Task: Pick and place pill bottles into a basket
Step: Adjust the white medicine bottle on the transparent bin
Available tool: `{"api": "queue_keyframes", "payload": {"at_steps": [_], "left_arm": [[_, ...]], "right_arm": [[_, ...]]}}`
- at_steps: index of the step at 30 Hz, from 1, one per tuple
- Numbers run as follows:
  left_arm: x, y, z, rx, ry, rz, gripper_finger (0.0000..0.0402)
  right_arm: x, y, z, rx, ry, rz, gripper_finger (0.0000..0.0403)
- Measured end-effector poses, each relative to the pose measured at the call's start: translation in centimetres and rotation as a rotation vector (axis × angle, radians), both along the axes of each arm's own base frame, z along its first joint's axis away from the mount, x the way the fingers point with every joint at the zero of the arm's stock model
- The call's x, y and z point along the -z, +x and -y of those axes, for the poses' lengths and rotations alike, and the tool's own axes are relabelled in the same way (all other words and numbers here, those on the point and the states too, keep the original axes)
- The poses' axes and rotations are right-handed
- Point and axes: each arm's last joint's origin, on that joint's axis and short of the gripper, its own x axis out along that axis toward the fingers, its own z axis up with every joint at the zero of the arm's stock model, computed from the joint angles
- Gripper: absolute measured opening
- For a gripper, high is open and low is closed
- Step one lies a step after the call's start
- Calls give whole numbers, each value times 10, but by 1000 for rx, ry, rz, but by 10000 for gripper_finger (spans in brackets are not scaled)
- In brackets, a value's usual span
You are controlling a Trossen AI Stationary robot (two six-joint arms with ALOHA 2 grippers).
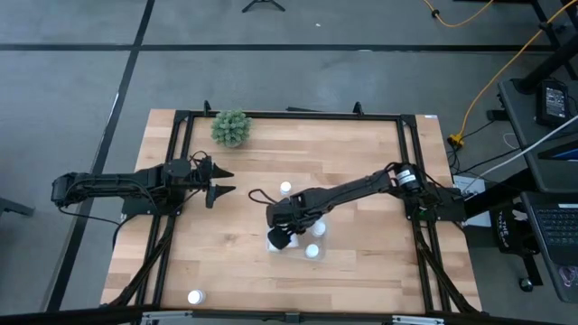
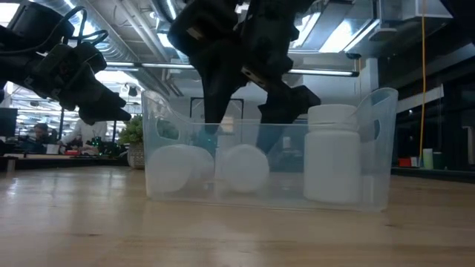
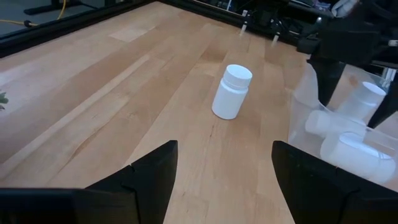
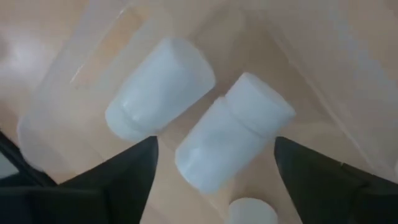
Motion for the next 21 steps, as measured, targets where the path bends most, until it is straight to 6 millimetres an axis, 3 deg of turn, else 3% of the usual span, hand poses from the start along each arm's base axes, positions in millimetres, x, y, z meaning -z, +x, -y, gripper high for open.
{"api": "queue_keyframes", "payload": {"at_steps": [11,21], "left_arm": [[0,0,0,0,0,0,253],[0,0,0,0,0,0,253]], "right_arm": [[3,-10,7,46,-44,-121,303],[3,-11,9,47,-57,-128,276]]}}
